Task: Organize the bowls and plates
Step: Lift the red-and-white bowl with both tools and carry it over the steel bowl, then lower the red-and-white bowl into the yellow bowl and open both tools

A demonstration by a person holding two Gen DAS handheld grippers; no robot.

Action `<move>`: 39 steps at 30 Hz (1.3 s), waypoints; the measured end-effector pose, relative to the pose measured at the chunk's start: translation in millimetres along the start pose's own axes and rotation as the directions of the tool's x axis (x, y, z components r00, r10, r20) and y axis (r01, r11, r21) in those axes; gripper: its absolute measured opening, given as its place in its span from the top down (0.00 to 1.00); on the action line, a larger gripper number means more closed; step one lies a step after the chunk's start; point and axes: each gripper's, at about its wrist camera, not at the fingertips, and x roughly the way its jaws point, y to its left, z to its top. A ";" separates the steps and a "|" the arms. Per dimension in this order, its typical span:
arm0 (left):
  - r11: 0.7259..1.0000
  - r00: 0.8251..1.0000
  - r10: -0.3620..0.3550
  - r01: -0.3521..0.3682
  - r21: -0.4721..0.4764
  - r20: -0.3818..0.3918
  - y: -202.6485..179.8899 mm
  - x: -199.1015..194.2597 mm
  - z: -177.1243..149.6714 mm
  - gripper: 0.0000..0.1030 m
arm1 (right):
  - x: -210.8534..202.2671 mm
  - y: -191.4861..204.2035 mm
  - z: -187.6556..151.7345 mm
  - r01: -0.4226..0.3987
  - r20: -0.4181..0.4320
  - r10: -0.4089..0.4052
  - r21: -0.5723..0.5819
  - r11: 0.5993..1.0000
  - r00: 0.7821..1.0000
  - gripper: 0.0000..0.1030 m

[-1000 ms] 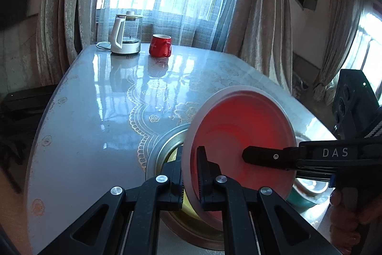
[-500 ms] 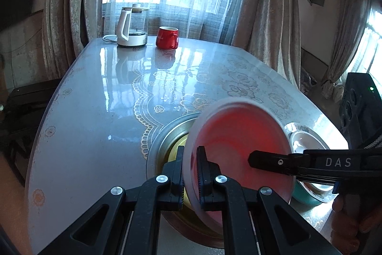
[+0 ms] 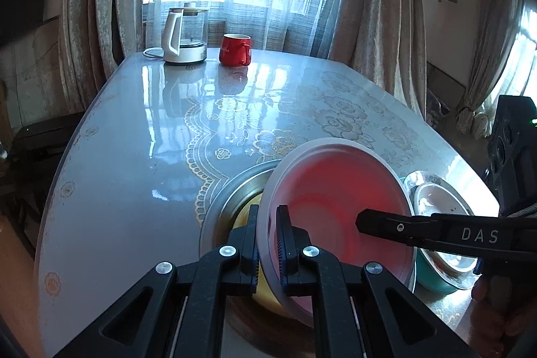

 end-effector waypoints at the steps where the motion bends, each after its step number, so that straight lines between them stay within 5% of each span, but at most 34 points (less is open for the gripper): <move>1: 1.000 1.000 0.003 -0.003 0.002 -0.002 -0.2 1.5 0.3 0.91 | 1.2 -0.3 0.3 0.005 0.000 -0.005 0.001 1.000 1.000 0.88; 13: 0.998 0.998 0.054 -0.055 -0.006 -0.040 6.4 22.1 -1.1 0.91 | 0.8 -6.8 3.0 0.035 0.005 -0.035 -0.003 0.999 0.999 0.80; 24: 0.985 0.991 0.137 -0.136 0.106 0.000 -11.9 30.1 -2.4 0.88 | 2.8 -4.2 1.5 0.069 -0.002 -0.069 -0.027 0.997 0.998 0.79; 32: 0.997 0.997 0.077 -0.077 0.010 -0.023 3.2 20.6 2.1 0.76 | 2.3 -5.0 -0.9 0.062 -0.016 -0.063 -0.023 0.998 0.998 0.78; 39: 0.988 0.991 0.131 -0.130 0.088 -0.010 -10.0 21.9 -2.0 0.78 | 2.4 -3.6 -2.3 0.068 -0.021 -0.069 -0.025 0.997 0.997 0.77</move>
